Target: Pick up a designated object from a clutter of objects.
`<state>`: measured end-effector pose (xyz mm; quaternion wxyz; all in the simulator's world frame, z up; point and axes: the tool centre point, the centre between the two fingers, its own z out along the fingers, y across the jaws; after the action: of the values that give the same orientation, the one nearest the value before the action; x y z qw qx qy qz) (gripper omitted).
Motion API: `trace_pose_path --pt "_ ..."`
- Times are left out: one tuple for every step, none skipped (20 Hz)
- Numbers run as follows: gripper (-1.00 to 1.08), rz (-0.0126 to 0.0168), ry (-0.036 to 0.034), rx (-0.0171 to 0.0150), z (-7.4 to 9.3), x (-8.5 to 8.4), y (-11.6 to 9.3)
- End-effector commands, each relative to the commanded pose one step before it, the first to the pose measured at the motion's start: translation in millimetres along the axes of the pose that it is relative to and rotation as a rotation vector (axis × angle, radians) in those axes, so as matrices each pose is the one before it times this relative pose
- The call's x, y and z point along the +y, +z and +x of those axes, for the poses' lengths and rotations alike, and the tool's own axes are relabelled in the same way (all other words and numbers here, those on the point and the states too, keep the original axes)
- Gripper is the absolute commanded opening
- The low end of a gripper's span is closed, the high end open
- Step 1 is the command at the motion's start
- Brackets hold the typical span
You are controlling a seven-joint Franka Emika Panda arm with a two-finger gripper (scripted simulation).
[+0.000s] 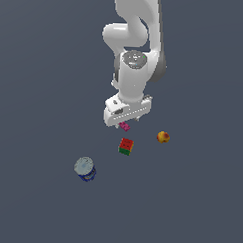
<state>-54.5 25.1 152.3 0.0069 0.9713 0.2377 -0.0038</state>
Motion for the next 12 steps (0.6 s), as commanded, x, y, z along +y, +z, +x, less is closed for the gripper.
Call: trace_pose_path --pt "1.00 0.00134 -0.06228 0.00226 -12.20 -4.72 19.30" --pt "1.00 0.00067 -0.02429 0.00070 -4.99 -2.35 7.32" --pt "1.00 0.00068 -0.02405 0.00074 -5.02 -2.55 7.08" --pt "1.00 0.00067 -0.02291 0.00074 -4.85 -2.64 6.58" --pt "1.00 0.00064 -0.02166 0.00073 -4.63 -2.69 6.07" --pt "1.00 0.00062 -0.02042 0.00072 -4.40 -2.70 5.58" --pt "1.00 0.00059 -0.01918 0.00071 -4.15 -2.69 5.12" --pt "1.00 0.00056 -0.01792 0.00069 -3.89 -2.65 4.67" --pt "1.00 0.00052 -0.01668 0.00066 -3.63 -2.58 4.25" --pt "1.00 0.00049 -0.01544 0.00063 -3.36 -2.49 3.85" --pt "1.00 0.00045 -0.01418 0.00060 -3.09 -2.37 3.47" --pt "1.00 0.00041 -0.01296 0.00056 -2.82 -2.24 3.11"
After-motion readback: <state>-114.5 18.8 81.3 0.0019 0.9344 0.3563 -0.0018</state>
